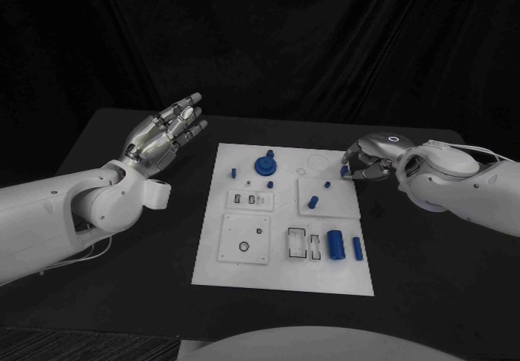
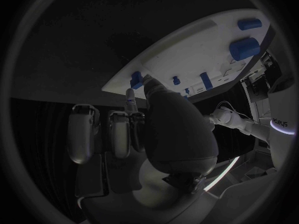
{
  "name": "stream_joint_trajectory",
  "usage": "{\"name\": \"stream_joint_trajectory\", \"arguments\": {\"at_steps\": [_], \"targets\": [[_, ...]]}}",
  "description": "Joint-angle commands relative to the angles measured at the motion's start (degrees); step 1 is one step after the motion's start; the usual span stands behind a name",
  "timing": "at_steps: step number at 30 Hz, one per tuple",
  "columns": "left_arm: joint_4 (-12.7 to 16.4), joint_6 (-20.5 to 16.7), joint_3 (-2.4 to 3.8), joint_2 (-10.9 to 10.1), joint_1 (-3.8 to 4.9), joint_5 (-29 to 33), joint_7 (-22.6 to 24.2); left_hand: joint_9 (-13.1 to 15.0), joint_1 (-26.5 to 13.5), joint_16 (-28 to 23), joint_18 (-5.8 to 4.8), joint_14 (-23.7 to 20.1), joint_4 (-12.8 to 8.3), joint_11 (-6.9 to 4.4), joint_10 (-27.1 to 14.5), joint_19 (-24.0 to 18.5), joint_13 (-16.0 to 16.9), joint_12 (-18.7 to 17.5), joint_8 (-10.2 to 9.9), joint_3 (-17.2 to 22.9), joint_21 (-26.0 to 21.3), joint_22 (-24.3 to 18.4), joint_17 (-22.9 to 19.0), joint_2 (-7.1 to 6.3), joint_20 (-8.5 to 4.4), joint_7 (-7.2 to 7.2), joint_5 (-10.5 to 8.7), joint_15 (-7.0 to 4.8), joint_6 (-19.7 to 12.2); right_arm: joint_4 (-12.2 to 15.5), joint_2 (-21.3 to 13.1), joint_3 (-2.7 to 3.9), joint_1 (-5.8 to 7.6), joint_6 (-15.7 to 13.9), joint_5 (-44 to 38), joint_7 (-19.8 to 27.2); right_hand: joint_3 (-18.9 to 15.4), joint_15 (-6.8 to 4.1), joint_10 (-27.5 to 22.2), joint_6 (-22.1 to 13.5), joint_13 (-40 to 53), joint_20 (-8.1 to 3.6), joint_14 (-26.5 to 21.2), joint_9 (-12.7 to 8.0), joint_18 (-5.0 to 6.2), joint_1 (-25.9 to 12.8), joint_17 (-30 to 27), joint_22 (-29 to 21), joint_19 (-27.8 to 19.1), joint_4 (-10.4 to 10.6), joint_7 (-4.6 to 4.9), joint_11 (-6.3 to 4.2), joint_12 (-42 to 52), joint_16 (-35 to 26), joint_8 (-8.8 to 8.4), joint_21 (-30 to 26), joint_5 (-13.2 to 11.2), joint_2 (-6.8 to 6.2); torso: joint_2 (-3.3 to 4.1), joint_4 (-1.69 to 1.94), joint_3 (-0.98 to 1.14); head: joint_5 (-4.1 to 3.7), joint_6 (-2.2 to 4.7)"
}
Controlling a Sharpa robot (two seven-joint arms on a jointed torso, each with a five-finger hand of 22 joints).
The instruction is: Assemble the parts on the task board
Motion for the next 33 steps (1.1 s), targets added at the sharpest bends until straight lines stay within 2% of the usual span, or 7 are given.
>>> {"name": "stream_joint_trajectory", "arguments": {"at_steps": [1, 12, 23, 28, 33], "targets": [[0.1, 0.7, 0.05, 0.1, -0.06, -0.1, 1.1, 0.0, 0.6, -0.1, -0.64, -0.2, 0.0, 0.23, 0.0, 0.1, 0.0, -0.1, 0.2, 0.3, -0.1, 0.0, -0.1, -0.18, 0.29, 0.27, 0.25, 0.37, 0.2, -0.1, 0.1, 0.02, -0.21, 0.7, -0.4, -1.4, 0.3, 0.24, 5.9, 0.7, 15.1, 0.19, 5.9, 0.2, -0.73, 0.7, 14.4, 12.5, 2.5, -0.1, -0.01, 0.49, 0.1, -0.2, 0.55, -0.3, 0.2, 0.04, -0.01, 0.01, 0.03, 0.02, -0.09], [0.1, 1.0, 0.05, 0.1, -0.07, -0.1, 0.9, 0.0, 0.7, -0.1, -0.60, -0.2, 0.1, 0.36, 0.0, 0.1, 0.0, -0.1, 0.2, 0.5, -0.1, 0.0, -0.1, -0.21, 0.35, 0.38, 0.27, 0.37, 0.3, -0.6, 0.5, 0.02, -0.35, 1.4, -0.4, -2.0, 0.3, 0.24, 5.9, 0.9, 15.1, 0.20, 5.9, 0.4, -0.68, 0.9, 14.3, 12.5, 2.4, -0.2, 0.00, 0.51, 0.1, -0.3, 0.81, -0.5, 0.4, 0.11, 0.02, -0.01, 0.04, 0.04, -0.23], [0.1, 1.3, 0.05, 0.2, -0.09, -0.1, 0.6, 0.0, 0.7, -0.1, -0.60, -0.2, 0.1, 0.36, 0.0, 0.1, 0.0, -0.1, 0.2, 0.5, -0.1, 0.0, -0.1, -0.21, 0.35, 0.38, 0.27, 0.37, 0.3, -1.0, 0.8, 0.02, -0.42, 1.6, -0.4, -2.3, 0.6, 0.29, 5.9, 1.7, 15.1, 0.24, 5.8, 1.5, -0.52, 1.5, 13.9, 12.2, 2.0, -0.3, 0.14, 0.63, 0.1, -0.6, 2.09, -1.3, 1.7, 1.12, 0.01, -0.01, 0.03, 0.09, -0.35], [0.1, 1.4, 0.05, 0.2, -0.10, -0.1, 0.5, 0.0, 0.7, -0.1, -0.58, -0.2, 0.1, 0.38, 0.0, 0.1, 0.0, -0.1, 0.2, 0.6, -0.1, 0.0, -0.1, -0.18, 0.37, 0.41, 0.27, 0.38, 0.3, -1.2, 1.0, 0.02, -0.43, 1.2, -0.4, -2.2, 0.9, 0.29, 5.9, 1.9, 15.1, 0.25, 5.7, 2.3, -0.43, 1.9, 13.6, 12.1, 1.8, -0.8, 0.05, 0.57, 0.1, -0.9, 2.90, -1.7, 3.8, 2.14, 0.01, 0.00, 0.01, 0.11, -0.35], [0.0, 1.4, 0.05, 0.2, -0.11, -0.1, 0.4, 0.0, 0.7, -0.1, -0.58, -0.2, 0.1, 0.38, 0.0, 0.1, 0.0, -0.1, 0.2, 0.6, -0.1, 0.0, -0.1, -0.18, 0.37, 0.41, 0.27, 0.38, 0.3, -1.2, 1.0, 0.02, -0.44, 0.7, -0.4, -1.8, 1.0, 0.22, 5.9, 2.0, 15.1, 0.22, 5.7, 2.8, -0.43, 2.0, 13.6, 12.1, 1.8, -1.2, -0.09, 0.47, 0.1, -0.9, 3.37, -1.7, 5.6, 2.61, 0.02, 0.00, 0.01, 0.13, -0.39]]}}
